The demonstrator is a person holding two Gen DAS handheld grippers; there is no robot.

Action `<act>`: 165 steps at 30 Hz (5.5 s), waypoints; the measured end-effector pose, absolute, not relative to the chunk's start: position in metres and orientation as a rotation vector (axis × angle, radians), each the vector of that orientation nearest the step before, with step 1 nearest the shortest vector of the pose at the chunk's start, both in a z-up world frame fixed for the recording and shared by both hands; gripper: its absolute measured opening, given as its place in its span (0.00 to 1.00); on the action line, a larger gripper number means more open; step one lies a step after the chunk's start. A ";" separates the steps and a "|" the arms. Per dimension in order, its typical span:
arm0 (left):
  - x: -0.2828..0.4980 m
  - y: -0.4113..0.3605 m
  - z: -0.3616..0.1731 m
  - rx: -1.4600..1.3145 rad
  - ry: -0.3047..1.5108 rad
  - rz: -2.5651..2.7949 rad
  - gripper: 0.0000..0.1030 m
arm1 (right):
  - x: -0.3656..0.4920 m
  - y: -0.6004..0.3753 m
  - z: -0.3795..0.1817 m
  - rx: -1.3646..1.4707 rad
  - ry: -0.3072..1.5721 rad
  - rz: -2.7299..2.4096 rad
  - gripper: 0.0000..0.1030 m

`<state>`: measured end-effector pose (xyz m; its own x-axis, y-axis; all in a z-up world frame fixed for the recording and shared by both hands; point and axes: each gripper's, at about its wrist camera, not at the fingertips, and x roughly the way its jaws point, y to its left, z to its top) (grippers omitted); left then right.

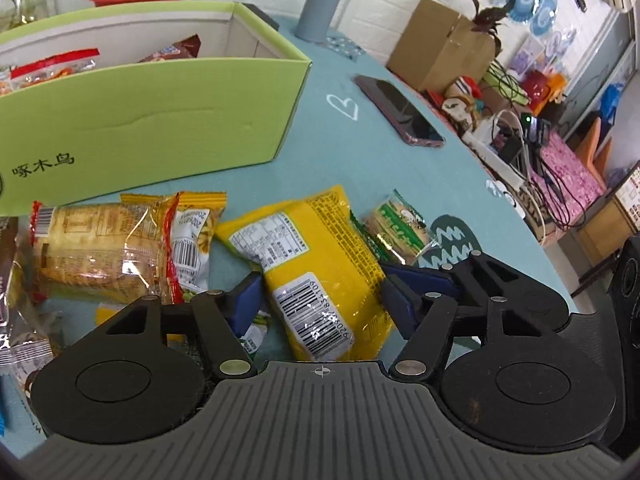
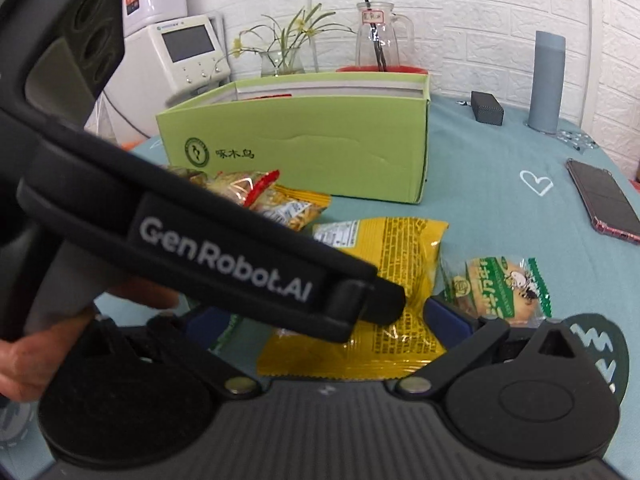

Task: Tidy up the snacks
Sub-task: 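Reach the left gripper to the yellow chip bag and grasp it, then carry the yellow bag into the green box and open the left gripper, then reach the left gripper to the round cookie packet and grasp it, then carry the cookie packet into the green box and release it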

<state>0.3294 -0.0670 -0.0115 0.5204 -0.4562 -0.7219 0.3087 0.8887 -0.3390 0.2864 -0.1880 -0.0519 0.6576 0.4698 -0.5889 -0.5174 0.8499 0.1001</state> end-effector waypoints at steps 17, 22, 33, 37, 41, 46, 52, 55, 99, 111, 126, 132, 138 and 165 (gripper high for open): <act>0.248 -0.028 -0.017 -0.190 0.876 -0.523 0.43 | 0.219 -0.153 -0.053 -0.123 0.620 0.527 0.99; 0.259 -0.020 -0.003 -0.223 0.875 -0.538 0.48 | 0.213 -0.164 -0.045 -0.067 0.591 0.469 0.99; 0.286 -0.024 -0.014 -0.282 0.949 -0.577 0.21 | 0.248 -0.169 -0.053 -0.050 0.639 0.481 0.86; 0.280 -0.028 0.003 -0.279 0.899 -0.590 0.19 | 0.251 -0.181 -0.039 -0.034 0.602 0.494 0.74; 0.289 -0.026 0.031 -0.302 0.840 -0.593 0.20 | 0.253 -0.179 -0.016 -0.095 0.526 0.482 0.74; 0.335 -0.010 0.073 -0.311 0.738 -0.551 0.22 | 0.305 -0.164 0.022 -0.195 0.420 0.514 0.74; 0.417 0.010 0.098 -0.296 0.704 -0.439 0.23 | 0.400 -0.132 0.049 -0.259 0.385 0.567 0.75; 0.459 0.016 0.084 -0.292 0.741 -0.399 0.24 | 0.446 -0.122 0.040 -0.256 0.442 0.590 0.75; 0.293 -0.055 0.017 -0.282 0.838 -0.520 0.78 | 0.243 -0.256 -0.042 0.002 0.622 0.392 0.90; 0.427 -0.153 -0.008 -0.096 1.038 -0.697 0.47 | 0.322 -0.264 -0.043 -0.019 0.730 0.526 0.90; 0.311 -0.092 -0.016 -0.272 1.001 -0.646 0.54 | 0.267 -0.242 -0.043 -0.053 0.698 0.576 0.90; 0.293 -0.084 -0.014 -0.291 0.975 -0.617 0.57 | 0.234 -0.239 -0.043 -0.034 0.644 0.502 0.90; 0.288 -0.093 -0.014 -0.204 0.934 -0.586 0.55 | 0.228 -0.236 -0.050 -0.066 0.628 0.423 0.80; 0.470 -0.014 0.059 -0.231 0.756 -0.364 0.28 | 0.437 -0.158 0.023 -0.173 0.466 0.574 0.66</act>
<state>0.4704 -0.0142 0.0593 0.6695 -0.4020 -0.6247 0.2384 0.9127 -0.3318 0.4367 -0.1583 0.0226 0.7392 0.4824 -0.4701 -0.5592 0.8285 -0.0291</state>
